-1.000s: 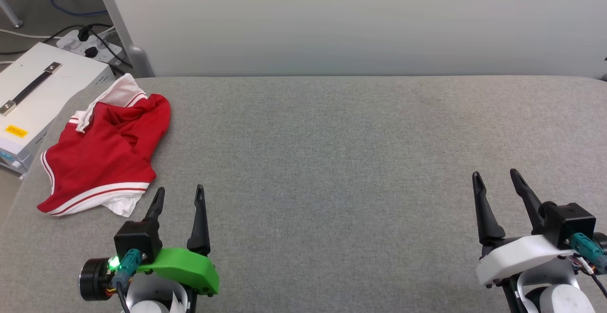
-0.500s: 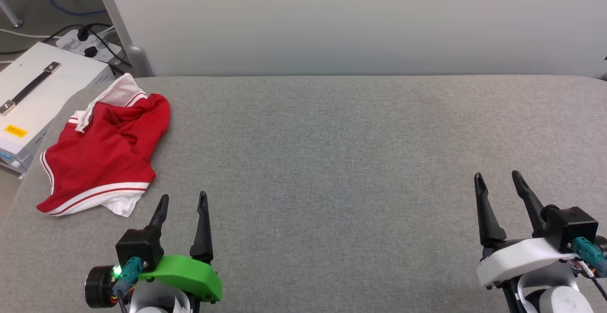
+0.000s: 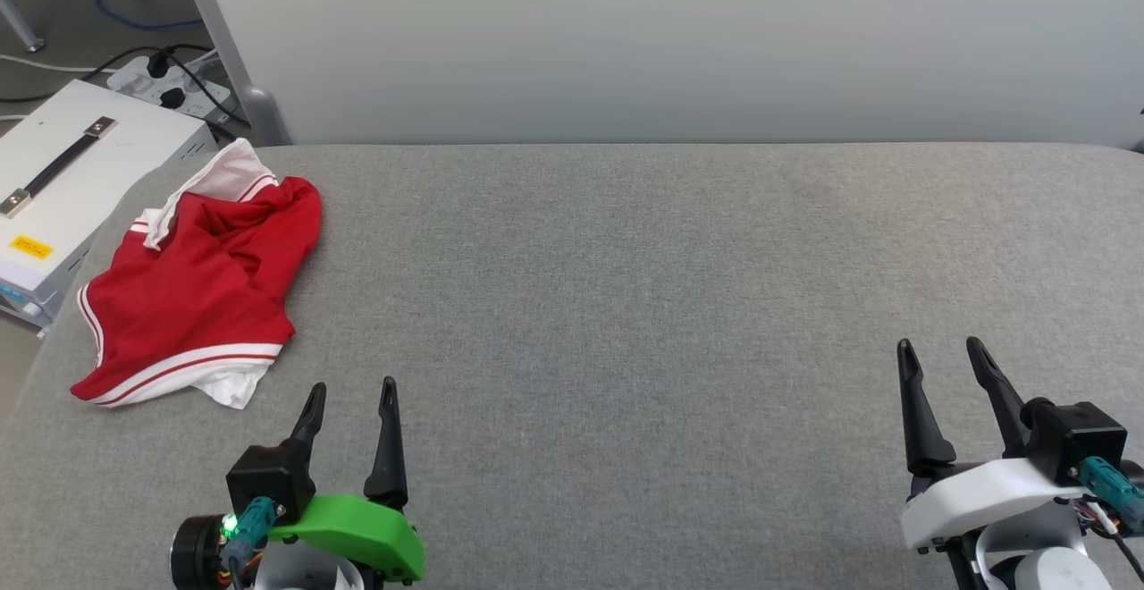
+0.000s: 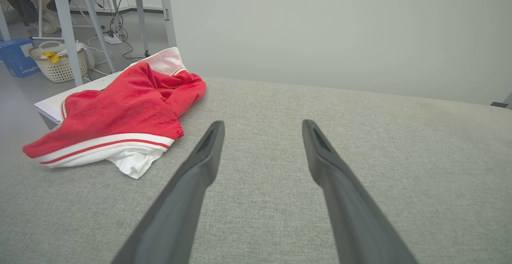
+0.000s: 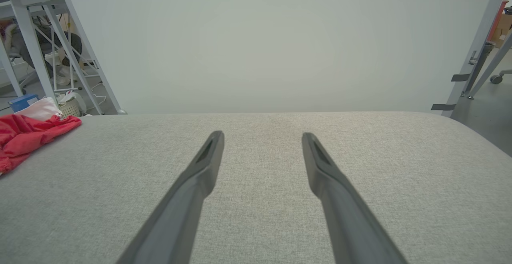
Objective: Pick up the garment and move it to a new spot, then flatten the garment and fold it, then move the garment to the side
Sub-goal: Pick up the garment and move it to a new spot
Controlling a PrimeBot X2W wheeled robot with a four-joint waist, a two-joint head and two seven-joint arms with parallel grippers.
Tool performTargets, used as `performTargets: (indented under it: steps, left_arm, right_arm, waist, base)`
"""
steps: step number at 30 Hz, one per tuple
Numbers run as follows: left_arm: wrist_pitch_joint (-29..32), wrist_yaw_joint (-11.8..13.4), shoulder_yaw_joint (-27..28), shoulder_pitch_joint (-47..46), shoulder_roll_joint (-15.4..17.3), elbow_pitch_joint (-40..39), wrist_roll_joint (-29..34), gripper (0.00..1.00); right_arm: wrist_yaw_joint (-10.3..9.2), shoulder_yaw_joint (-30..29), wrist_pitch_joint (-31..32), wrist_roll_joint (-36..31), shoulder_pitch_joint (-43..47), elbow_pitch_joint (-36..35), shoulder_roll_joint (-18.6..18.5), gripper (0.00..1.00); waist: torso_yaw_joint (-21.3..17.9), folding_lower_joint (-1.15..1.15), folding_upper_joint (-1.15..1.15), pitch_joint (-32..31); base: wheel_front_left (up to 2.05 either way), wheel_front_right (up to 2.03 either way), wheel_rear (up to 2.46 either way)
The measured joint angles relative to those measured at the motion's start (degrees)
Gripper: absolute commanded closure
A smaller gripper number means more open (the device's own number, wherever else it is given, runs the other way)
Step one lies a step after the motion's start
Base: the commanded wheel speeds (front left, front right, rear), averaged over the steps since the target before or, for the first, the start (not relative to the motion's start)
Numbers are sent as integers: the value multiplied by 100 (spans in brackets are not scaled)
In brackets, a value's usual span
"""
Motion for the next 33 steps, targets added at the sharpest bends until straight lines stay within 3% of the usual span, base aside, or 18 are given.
performTargets:
  steps: [16, 33]
  left_arm:
    - [-177, -25, -64, 3, -1, 85, -99, 0]
    - [-368, -115, 33, 13, -3, 115, -268, 0]
  right_arm:
    - [0, 5, -194, 107, 1, 96, 0, 0]
    - [0, 376, -394, 319, 68, 223, 1, 0]
  waist:
    - [136, 0, 0, 37]
    - [1058, 0, 0, 2]
  base:
    - [0, 0, 0]
    - [0, 0, 0]
